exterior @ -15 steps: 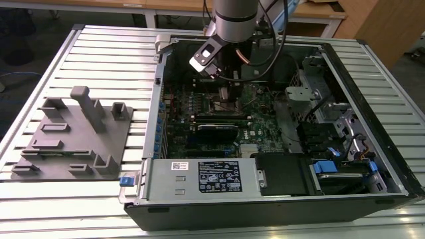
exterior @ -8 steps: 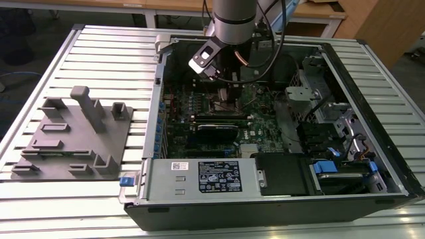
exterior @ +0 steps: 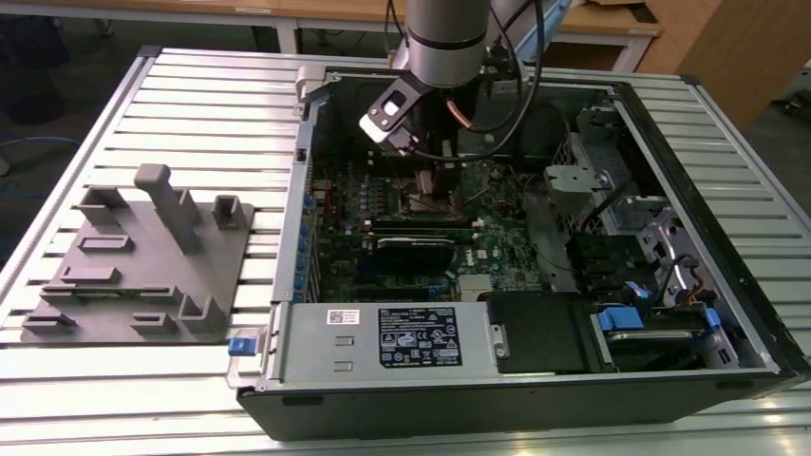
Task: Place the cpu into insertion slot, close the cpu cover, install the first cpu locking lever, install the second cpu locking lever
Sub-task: 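Place the cpu into insertion slot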
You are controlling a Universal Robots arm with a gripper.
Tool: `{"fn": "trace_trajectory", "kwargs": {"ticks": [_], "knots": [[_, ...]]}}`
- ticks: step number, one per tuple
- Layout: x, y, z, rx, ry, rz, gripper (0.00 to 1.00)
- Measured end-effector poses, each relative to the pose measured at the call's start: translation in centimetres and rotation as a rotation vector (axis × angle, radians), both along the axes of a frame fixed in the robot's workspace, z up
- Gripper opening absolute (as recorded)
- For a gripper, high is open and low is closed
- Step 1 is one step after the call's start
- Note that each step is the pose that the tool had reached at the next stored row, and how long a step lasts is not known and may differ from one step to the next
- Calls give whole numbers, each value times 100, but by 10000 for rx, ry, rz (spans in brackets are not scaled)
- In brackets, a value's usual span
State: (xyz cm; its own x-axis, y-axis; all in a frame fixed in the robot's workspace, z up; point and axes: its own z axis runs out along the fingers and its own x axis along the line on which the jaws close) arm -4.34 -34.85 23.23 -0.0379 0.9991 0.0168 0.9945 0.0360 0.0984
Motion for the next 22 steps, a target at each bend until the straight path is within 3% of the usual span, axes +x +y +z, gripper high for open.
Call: {"fn": "trace_trajectory", "kwargs": {"ticks": [22], "knots": [[-9, 57, -97, -1, 0, -135, 54]]}}
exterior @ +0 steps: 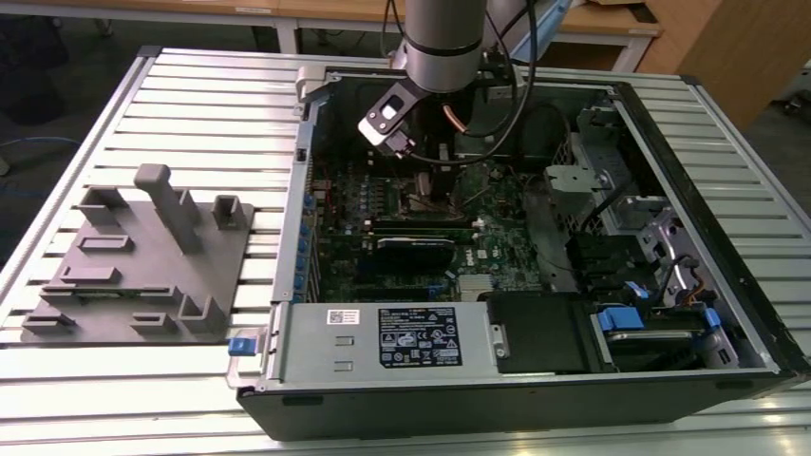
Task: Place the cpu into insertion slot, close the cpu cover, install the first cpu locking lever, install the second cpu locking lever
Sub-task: 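Place the cpu into insertion slot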
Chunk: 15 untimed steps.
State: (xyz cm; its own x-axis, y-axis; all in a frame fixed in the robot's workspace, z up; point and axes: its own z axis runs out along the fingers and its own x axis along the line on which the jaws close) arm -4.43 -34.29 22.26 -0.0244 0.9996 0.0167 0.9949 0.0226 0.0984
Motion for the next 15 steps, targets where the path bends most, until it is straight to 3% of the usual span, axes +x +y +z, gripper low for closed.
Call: {"fn": "trace_trajectory", "kwargs": {"ticks": [15], "knots": [[-27, 1, -79, 2, -1, -6, 54]]}}
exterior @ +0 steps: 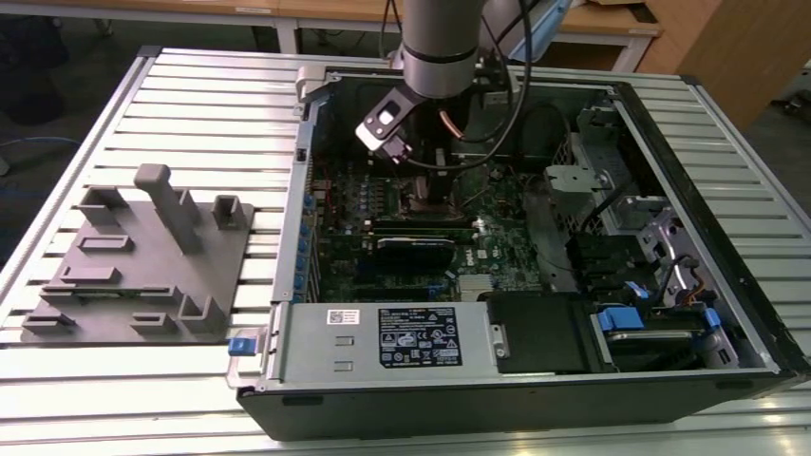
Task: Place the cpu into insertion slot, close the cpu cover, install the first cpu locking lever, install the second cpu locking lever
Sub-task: 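Place the cpu into insertion slot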
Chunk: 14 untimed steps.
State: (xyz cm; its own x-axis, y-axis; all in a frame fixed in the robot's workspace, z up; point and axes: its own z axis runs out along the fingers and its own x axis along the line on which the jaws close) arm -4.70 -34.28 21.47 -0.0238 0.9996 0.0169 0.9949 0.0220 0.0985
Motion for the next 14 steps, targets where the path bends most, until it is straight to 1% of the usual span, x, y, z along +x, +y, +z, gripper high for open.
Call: {"fn": "trace_trajectory", "kwargs": {"ticks": [9, 14], "knots": [[-16, 0, -35, 1, 0, -28, 54], [-18, -1, -64, -2, 1, -153, 54]]}}
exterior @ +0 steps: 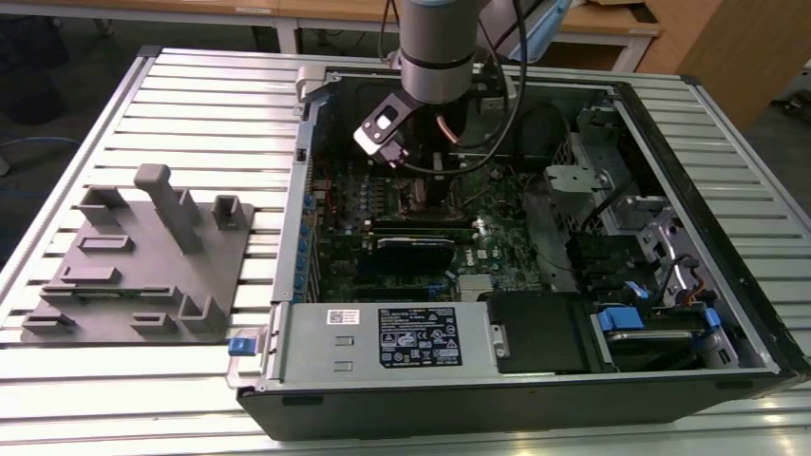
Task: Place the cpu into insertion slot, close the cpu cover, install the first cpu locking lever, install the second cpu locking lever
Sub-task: 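Place the cpu into insertion slot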
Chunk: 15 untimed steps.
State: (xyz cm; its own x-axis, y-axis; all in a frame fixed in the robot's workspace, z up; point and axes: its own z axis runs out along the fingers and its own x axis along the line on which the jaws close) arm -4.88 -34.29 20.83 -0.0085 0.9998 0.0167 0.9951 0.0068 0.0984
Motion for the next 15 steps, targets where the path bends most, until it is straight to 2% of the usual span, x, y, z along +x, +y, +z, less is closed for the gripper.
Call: {"fn": "trace_trajectory", "kwargs": {"ticks": [15], "knots": [[-15, 1, -84, 2, -2, -77, 54]]}}
